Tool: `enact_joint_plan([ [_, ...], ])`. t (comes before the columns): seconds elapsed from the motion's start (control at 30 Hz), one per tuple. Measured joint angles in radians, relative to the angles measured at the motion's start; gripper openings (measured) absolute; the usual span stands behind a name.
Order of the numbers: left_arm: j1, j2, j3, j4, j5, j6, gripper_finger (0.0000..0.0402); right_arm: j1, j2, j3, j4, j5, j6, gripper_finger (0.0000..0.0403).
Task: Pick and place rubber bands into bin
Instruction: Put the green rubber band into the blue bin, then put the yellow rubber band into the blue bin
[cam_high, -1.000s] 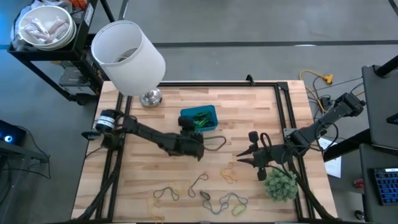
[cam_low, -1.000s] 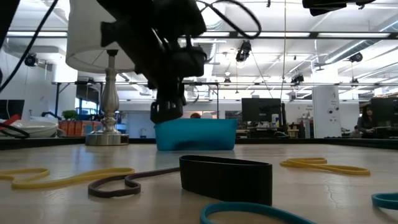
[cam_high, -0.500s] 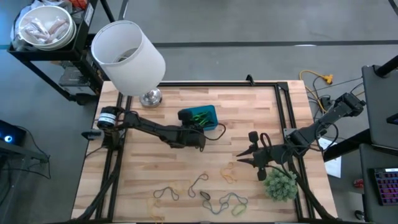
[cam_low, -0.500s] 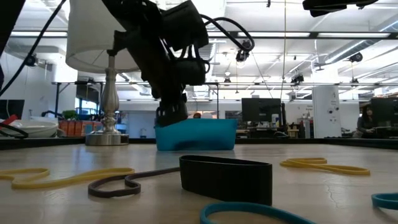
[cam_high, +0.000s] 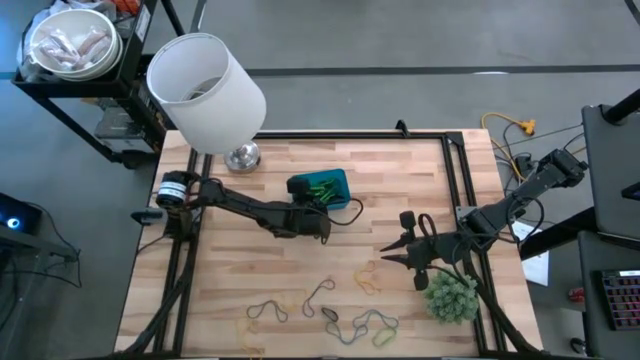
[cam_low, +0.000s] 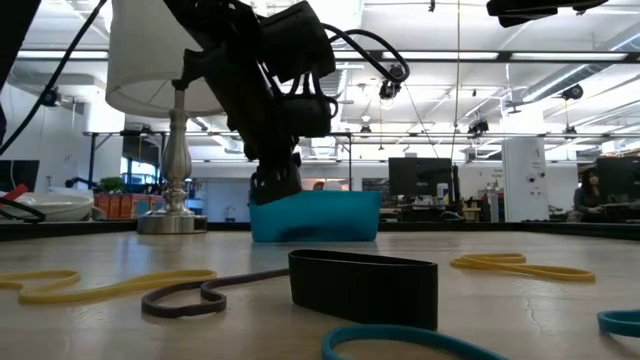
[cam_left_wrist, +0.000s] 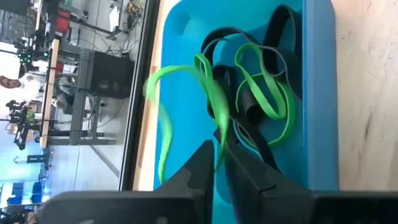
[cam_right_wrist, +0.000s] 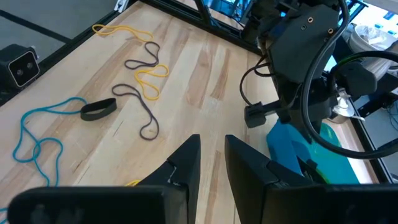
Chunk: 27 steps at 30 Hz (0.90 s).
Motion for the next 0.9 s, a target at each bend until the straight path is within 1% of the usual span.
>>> enact_joint_plan([
  [0.13,0.0,0.0,0.0,0.0,0.0,-0.003,0.0059,0.0,0.0,0.0,0.0,0.0,0.0,0.0068],
  [0.23,0.0,0.0,0.001,0.0,0.0,-0.003,0.0077,0.0,0.0,0.0,0.0,0.0,0.0,0.0068],
  [0.4,-0.01,-0.004,0.019,-0.003,-0.001,-0.002,0.0084,0.0,0.0,0.0,0.0,0.0,0.0,0.0068],
  [0.53,-0.039,-0.03,0.029,-0.015,0.0,-0.003,0.0085,0.0,0.0,0.0,0.0,0.0,0.0,0.0068],
  [0.67,-0.095,-0.085,0.027,-0.045,0.005,-0.014,0.0085,0.0,0.0,0.0,-0.007,0.0,0.001,0.0068],
  [0.77,-0.156,-0.138,0.024,-0.105,0.045,-0.077,0.0085,0.0,0.0,-0.012,-0.009,-0.001,0.039,0.0068],
  [0.8,-0.179,-0.154,0.024,-0.121,0.058,-0.105,0.0085,0.0,0.0,-0.02,-0.008,-0.013,0.053,0.0068],
  [0.9,-0.256,-0.202,0.012,-0.167,0.075,-0.171,0.0085,-0.002,0.0,-0.052,0.004,-0.102,0.064,0.0068],
])
